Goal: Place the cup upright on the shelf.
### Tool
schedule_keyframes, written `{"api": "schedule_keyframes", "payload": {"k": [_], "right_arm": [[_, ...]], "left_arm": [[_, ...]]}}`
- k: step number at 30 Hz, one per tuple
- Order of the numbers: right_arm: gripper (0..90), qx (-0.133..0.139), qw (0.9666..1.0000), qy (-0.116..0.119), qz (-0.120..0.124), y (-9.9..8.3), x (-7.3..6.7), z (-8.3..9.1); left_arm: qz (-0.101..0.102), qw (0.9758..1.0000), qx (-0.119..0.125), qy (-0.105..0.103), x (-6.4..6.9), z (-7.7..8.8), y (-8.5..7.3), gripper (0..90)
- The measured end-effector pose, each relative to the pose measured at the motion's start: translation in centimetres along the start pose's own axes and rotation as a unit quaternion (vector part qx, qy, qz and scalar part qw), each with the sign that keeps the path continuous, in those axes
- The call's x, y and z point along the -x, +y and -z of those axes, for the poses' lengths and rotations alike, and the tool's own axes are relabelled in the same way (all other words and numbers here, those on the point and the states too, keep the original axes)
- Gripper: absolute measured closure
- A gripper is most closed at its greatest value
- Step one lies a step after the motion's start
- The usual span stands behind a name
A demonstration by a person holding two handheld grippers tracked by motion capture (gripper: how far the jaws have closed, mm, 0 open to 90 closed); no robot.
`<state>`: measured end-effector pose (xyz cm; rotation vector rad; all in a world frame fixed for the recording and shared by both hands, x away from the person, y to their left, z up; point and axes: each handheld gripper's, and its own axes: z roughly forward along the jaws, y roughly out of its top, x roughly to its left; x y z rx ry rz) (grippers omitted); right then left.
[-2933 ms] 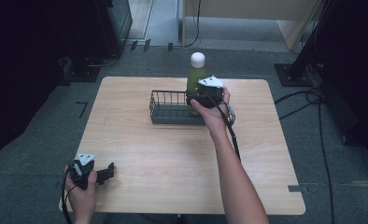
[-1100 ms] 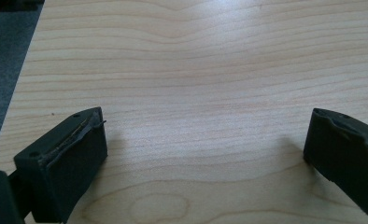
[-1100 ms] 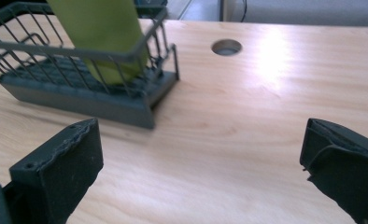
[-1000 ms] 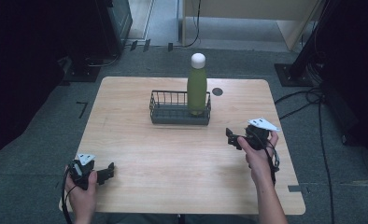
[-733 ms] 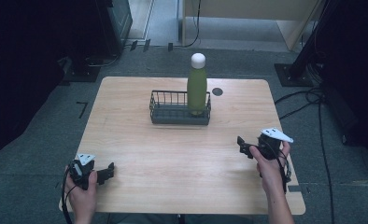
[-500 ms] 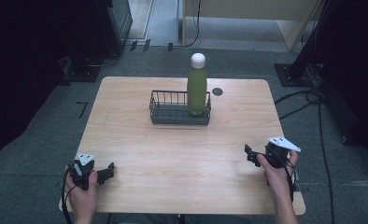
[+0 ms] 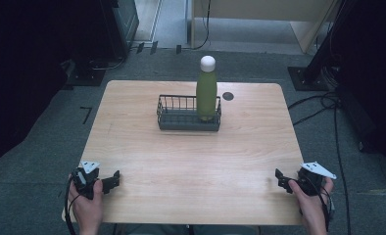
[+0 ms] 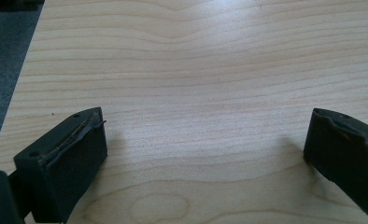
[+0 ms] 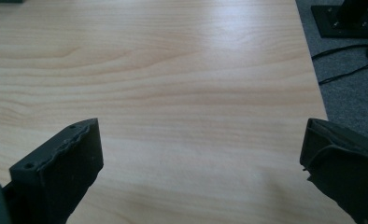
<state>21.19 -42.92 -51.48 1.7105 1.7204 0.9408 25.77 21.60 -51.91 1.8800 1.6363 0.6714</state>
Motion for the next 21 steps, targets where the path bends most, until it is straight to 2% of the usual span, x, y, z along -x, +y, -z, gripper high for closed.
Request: {"api": "schedule_keyframes", "payload": {"k": [4, 8, 9, 12, 13, 15, 17, 21], "right_arm": [[0.0, -0.009, 0.9999, -0.012, 0.008, -0.8, 0.4, 0.3], [0.0, -0.027, 0.9996, -0.012, 0.001, -1.5, 0.7, 0.0], [0.0, -0.027, 0.9995, -0.014, -0.003, -1.5, 0.7, 0.1], [0.0, -0.031, 0.9993, -0.020, 0.003, -1.6, 0.7, 0.3], [0.0, -0.044, 0.9989, -0.018, 0.005, -1.7, 0.7, 0.2], [0.0, -0.048, 0.9985, -0.020, 0.016, -1.8, 0.6, 0.3], [0.0, -0.052, 0.9980, -0.029, 0.023, -1.9, 0.6, 0.3], [0.0, -0.052, 0.9979, -0.031, 0.025, -1.9, 0.6, 0.3]], "left_arm": [[0.000, 1.0000, 0.000, 0.000, 0.0, 0.0, 0.0, 0.0], [0.001, 1.0000, 0.000, 0.000, 0.0, 0.0, 0.0, 0.0], [0.007, 1.0000, 0.000, 0.006, 0.1, -0.1, 0.1, 0.0], [0.024, 0.9995, 0.000, 0.021, 0.7, -0.3, 0.3, 0.0], [0.025, 0.9994, 0.000, 0.022, 0.7, -0.3, 0.3, 0.0], [0.025, 0.9994, 0.000, 0.022, 0.8, -0.3, 0.4, 0.0], [0.025, 0.9994, 0.000, 0.022, 0.8, -0.3, 0.4, 0.0], [0.028, 0.9993, 0.000, 0.024, 0.8, -0.4, 0.4, 0.0]]}}
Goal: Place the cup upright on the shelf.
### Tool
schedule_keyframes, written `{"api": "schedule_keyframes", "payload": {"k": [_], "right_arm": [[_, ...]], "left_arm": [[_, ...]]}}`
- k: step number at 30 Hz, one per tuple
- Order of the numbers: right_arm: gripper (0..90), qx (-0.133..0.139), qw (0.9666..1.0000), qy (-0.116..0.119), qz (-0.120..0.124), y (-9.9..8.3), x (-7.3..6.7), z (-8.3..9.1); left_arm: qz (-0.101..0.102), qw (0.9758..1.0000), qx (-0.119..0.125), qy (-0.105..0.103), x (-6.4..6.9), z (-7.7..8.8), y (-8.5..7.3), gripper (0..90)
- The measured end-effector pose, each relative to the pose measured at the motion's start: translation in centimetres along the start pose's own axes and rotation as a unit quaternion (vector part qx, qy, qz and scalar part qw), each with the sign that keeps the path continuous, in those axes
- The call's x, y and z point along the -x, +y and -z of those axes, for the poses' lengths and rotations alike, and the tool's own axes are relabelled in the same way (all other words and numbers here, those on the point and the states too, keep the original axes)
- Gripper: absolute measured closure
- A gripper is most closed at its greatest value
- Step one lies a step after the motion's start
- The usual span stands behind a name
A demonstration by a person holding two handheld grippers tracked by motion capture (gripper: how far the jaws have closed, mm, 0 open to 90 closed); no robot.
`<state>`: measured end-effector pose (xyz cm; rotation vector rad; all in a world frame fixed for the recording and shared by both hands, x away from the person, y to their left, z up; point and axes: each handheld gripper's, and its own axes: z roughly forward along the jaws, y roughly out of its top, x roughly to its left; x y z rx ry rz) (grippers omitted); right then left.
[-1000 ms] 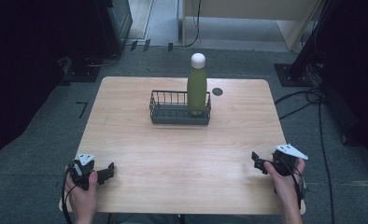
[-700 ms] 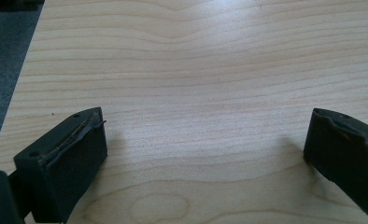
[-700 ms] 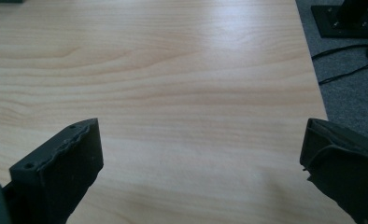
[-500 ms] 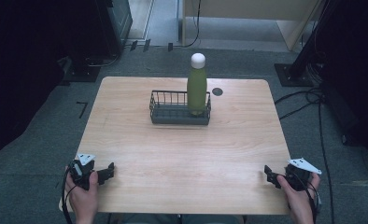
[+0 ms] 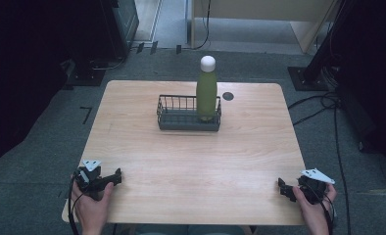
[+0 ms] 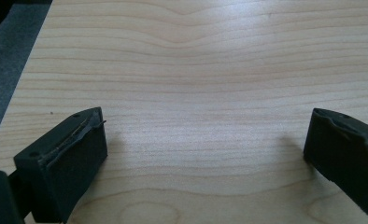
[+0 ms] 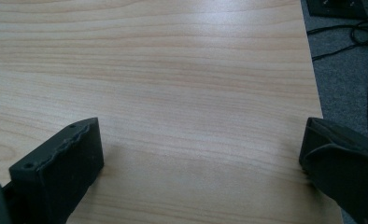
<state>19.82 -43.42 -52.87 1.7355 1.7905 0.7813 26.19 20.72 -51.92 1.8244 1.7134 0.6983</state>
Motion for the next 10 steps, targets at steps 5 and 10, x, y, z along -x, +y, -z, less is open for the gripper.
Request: {"api": "schedule_keyframes", "payload": {"k": [5, 10], "right_arm": [[0.0, 0.000, 1.0000, -0.006, -0.006, -0.08, -0.02, 0.07], [0.0, 0.000, 0.9999, -0.010, -0.011, -0.16, -0.17, 0.15]], "left_arm": [[0.002, 1.0000, 0.000, 0.001, 0.03, -0.02, 0.02, 0.0], [0.002, 1.0000, 0.000, 0.001, 0.03, -0.02, 0.02, 0.0]]}}
